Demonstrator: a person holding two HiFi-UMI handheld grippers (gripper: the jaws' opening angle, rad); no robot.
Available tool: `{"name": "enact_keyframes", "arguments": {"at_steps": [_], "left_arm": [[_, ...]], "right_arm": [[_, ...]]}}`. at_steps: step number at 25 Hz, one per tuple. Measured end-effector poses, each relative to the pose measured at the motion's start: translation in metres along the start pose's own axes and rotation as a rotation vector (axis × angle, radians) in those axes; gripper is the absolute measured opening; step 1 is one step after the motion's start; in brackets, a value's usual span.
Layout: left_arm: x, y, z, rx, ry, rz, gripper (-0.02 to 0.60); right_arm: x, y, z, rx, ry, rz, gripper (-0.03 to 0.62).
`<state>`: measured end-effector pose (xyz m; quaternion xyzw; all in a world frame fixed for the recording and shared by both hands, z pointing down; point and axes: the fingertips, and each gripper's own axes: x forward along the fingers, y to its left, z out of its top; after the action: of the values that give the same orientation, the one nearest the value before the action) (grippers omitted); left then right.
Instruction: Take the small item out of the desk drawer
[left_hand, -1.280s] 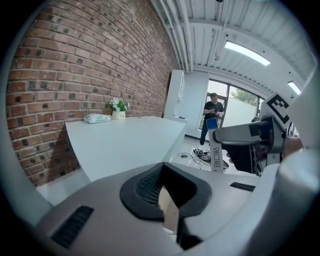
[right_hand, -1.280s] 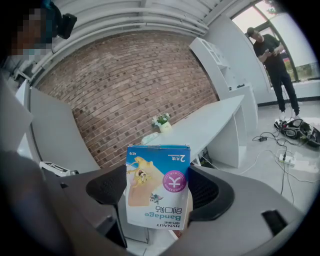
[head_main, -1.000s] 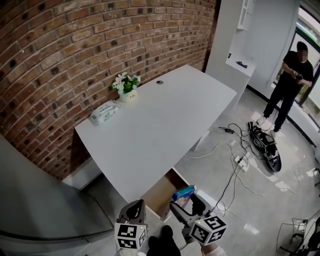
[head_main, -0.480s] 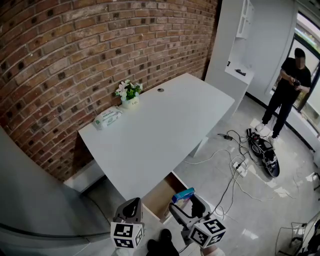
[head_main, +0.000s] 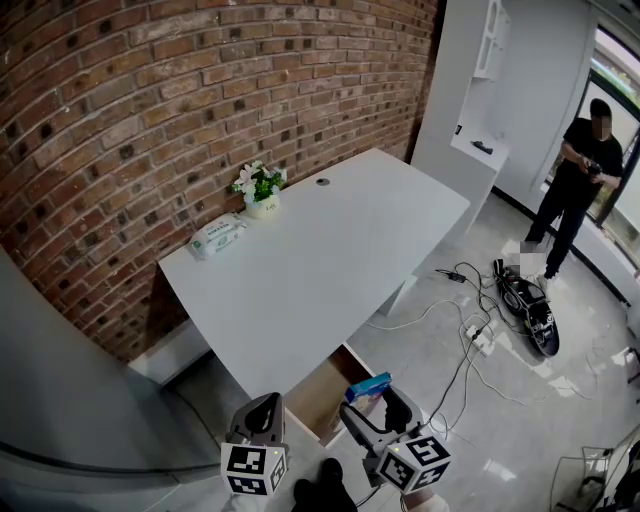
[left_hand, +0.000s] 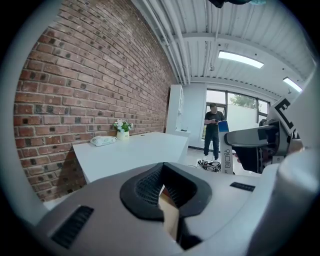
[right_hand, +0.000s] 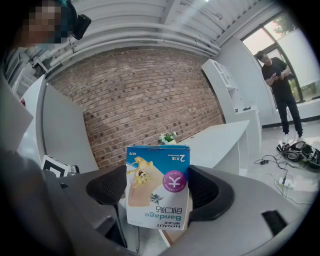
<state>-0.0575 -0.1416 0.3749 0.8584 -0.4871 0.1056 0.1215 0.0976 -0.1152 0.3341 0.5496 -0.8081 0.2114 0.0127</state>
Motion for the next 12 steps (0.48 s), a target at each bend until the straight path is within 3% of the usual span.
{"name": "enact_keyframes", "arguments": {"at_steps": [12], "left_arm": [[-0.0063, 0.0087, 0.0105, 0.003, -0.022, 0.03, 0.015]], "right_arm": [[0.0, -0.0052, 0.0078, -0.021, -0.019, -0.027, 0.399]]}}
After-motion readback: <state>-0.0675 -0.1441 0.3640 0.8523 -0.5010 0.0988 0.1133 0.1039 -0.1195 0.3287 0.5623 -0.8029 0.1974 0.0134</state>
